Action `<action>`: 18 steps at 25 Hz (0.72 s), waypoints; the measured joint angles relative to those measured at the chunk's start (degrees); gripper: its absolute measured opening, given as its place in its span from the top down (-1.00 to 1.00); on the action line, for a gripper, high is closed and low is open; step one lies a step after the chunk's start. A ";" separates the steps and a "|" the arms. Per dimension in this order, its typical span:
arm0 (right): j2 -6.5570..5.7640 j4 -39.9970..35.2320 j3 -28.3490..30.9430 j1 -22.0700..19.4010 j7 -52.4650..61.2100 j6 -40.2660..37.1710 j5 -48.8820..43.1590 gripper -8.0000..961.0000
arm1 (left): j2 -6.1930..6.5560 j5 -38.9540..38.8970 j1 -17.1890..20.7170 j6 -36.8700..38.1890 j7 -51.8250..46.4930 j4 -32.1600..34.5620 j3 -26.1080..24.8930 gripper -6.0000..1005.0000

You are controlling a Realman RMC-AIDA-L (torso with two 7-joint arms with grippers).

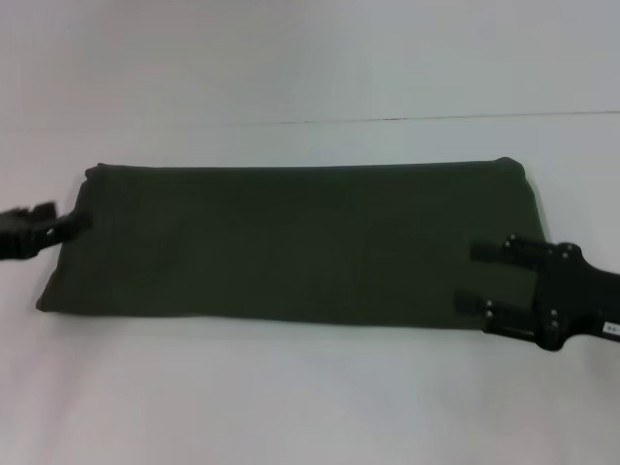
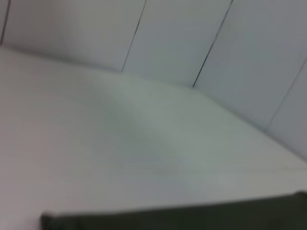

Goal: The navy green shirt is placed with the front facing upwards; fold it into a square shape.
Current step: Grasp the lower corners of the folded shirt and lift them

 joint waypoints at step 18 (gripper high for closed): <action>0.23 3.76 -0.20 0.03 -0.59 1.61 0.16 -0.56 | -0.69 15.69 1.23 -6.31 -8.99 2.58 0.94 -0.36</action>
